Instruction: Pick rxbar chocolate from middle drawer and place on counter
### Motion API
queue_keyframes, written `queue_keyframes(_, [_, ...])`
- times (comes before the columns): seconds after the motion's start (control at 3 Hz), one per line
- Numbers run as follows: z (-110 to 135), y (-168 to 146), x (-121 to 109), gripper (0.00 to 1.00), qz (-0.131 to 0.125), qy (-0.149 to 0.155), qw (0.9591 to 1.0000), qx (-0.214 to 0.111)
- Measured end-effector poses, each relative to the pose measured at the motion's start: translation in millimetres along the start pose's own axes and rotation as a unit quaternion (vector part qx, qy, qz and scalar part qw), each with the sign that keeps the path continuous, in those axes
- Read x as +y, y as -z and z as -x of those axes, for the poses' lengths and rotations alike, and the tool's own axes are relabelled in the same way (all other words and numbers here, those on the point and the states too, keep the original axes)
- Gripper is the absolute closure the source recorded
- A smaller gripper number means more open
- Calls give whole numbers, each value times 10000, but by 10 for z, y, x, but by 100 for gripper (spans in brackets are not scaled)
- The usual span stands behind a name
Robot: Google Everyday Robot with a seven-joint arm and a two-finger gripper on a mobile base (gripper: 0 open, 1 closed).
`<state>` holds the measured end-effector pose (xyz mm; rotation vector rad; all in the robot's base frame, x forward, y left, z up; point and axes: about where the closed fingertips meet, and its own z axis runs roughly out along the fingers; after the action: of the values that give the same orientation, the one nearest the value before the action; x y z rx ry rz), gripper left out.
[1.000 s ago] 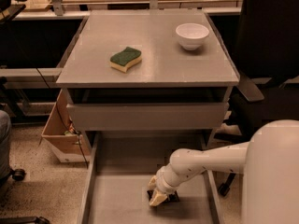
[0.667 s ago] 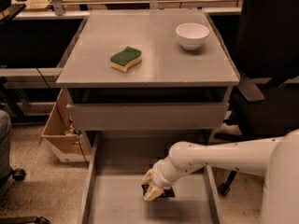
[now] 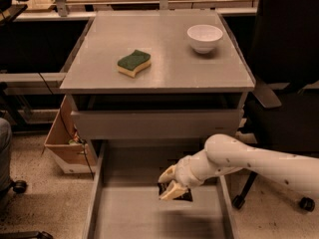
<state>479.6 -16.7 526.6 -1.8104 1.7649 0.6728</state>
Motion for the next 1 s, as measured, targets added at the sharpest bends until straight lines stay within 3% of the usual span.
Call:
queue_keyframes(0.33, [59, 695, -112, 100, -181, -233, 9983, -496])
queue_keyframes(0.67, [89, 1228, -165, 100, -347, -411, 9935, -1004])
queue_keyframes(1.0, [132, 1274, -176, 100, -321, -411, 9924, -1114])
